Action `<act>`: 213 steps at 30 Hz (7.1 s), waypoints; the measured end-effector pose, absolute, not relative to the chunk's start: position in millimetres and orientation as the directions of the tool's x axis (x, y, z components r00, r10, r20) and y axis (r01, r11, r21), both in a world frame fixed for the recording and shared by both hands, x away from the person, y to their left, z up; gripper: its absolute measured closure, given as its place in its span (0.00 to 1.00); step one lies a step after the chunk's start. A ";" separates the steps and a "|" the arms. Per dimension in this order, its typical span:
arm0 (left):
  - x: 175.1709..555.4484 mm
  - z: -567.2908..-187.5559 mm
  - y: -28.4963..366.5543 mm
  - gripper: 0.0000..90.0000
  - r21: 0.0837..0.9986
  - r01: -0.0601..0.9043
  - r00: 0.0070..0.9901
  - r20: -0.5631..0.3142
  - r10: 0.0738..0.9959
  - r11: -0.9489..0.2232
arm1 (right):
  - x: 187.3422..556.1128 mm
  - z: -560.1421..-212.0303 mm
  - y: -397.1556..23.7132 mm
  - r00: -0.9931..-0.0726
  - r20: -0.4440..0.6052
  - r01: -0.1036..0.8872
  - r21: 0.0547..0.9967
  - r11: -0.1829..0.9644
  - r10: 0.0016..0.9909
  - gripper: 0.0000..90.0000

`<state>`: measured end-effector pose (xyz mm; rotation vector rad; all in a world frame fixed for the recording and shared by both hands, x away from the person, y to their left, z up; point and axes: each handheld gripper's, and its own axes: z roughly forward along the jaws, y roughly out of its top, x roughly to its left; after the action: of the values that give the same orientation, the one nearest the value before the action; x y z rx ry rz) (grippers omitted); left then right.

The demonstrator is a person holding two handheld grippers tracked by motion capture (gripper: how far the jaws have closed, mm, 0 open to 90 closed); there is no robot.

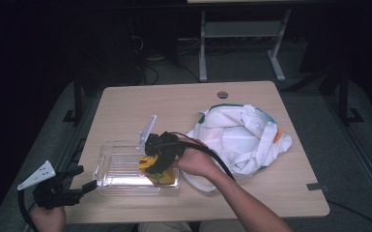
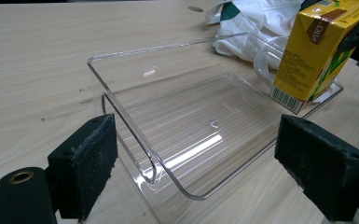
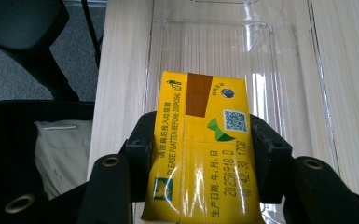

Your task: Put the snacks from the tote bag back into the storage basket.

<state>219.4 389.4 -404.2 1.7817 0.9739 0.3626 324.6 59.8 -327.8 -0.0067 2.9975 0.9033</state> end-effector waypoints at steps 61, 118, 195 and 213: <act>219.2 -404.0 388.3 0.14 0.883 0.449 0.624 -0.198 0.756 -0.140 | 320.3 -365.3 51.5 -0.998 0.058 0.026 0.523 0.852 -0.005 0.55; 219.5 -404.5 387.7 0.14 0.883 0.449 0.625 -0.197 0.755 -0.141 | 314.9 -370.9 34.1 -0.996 0.091 0.056 0.529 0.847 0.009 0.48; 219.6 -404.4 386.5 0.14 0.883 0.447 0.626 -0.194 0.755 -0.143 | 340.3 -325.1 -15.6 -0.987 0.057 0.153 0.598 0.787 0.149 0.42; 219.5 -404.2 386.3 0.14 0.883 0.447 0.625 -0.194 0.756 -0.143 | 346.4 -323.5 -38.1 -0.978 0.052 0.193 0.601 0.776 0.203 0.42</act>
<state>219.5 386.3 -404.2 1.7806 0.9763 0.3623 346.4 -38.1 -323.5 0.3285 2.9454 0.9945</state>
